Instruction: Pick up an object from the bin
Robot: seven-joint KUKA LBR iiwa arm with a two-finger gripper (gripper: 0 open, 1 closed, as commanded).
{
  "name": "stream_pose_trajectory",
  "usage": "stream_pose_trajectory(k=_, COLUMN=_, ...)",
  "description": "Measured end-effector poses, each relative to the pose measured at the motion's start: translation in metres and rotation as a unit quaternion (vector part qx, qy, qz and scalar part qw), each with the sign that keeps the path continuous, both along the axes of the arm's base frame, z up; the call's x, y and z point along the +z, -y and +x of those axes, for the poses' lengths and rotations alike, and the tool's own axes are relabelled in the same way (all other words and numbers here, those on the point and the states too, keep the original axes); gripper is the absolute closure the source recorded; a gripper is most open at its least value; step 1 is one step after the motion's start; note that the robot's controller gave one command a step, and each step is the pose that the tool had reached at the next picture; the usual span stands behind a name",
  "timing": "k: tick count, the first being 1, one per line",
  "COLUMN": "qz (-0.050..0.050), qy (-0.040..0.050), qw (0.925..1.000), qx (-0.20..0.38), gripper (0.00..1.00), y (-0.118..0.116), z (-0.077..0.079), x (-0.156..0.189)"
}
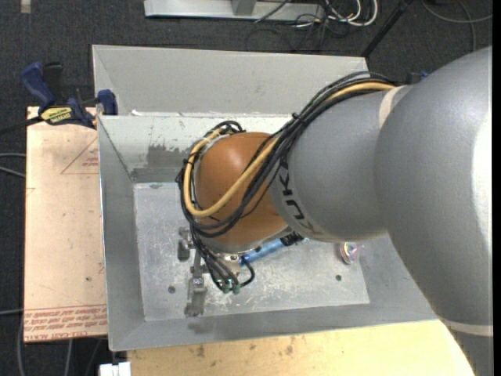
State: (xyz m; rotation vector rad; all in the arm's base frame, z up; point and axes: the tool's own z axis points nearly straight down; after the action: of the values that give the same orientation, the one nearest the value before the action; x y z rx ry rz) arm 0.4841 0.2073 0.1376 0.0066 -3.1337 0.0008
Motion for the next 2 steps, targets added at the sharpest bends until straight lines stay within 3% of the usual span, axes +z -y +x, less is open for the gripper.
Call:
stream_pose_trajectory(k=1, qz=-0.001, qy=0.0022, qw=0.999, qx=0.044, gripper=0.0, y=0.08, z=0.045, x=-0.071)
stream_pose_trajectory(k=2, qz=0.0, qy=0.005, qw=0.9937, qx=-0.112, gripper=0.0, y=0.138, z=0.053, x=-0.051)
